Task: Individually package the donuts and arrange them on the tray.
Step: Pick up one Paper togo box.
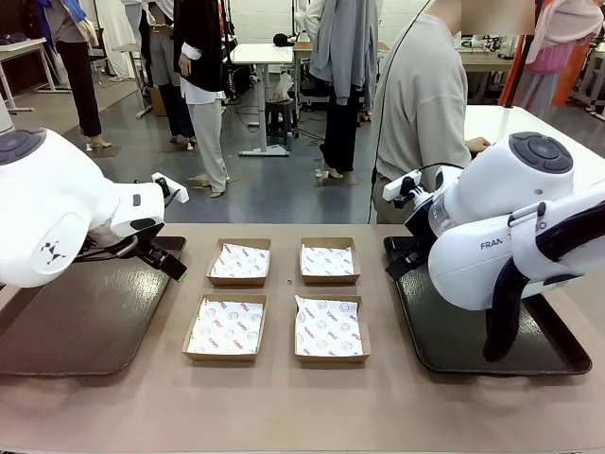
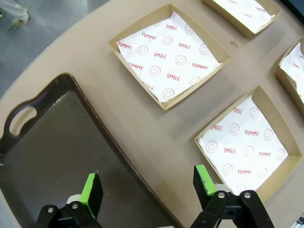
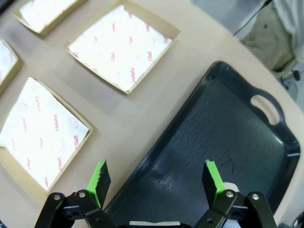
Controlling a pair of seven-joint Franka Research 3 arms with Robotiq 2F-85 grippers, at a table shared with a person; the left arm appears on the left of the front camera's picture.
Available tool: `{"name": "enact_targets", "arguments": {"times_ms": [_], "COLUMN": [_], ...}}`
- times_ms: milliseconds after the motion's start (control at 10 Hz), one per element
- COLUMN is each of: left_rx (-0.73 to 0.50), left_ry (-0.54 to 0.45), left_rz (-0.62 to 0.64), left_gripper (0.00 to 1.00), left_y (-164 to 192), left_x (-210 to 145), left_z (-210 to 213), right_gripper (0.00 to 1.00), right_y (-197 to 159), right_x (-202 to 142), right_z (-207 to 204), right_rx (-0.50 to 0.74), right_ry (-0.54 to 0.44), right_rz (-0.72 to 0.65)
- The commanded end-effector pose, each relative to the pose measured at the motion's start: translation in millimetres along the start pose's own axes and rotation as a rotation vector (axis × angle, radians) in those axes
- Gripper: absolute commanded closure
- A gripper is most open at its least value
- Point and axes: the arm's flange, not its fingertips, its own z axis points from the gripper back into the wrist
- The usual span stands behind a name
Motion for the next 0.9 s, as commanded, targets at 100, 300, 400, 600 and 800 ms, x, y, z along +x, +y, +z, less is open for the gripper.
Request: {"name": "enact_targets", "arguments": {"times_ms": [100,300,400,600,800], "left_rx": [-0.027,-0.054,-0.069,-0.032,-0.058], "left_ry": [0.152,0.193,0.198,0.186,0.225], "left_rz": [-0.025,-0.009,0.008,0.061,0.003], "left_gripper": [0.0,0.0,0.0,0.0,0.0], "left_y": [-28,-37,-38,-34,-10], "left_x": [-89,-127,-138,-146,-23], "left_z": [70,97,107,109,112], "right_gripper": [0.0,0.0,0.0,0.0,0.0], "right_y": [32,49,60,67,18], "right_x": [-92,-128,-142,-153,-19], "right_z": [77,112,123,126,126], "right_rx": [-0.003,0.034,0.049,0.013,0.036], "right_ry": [0.142,0.191,0.205,0.206,0.236], "right_rz": [-0.02,-0.045,-0.051,-0.041,-0.025]}}
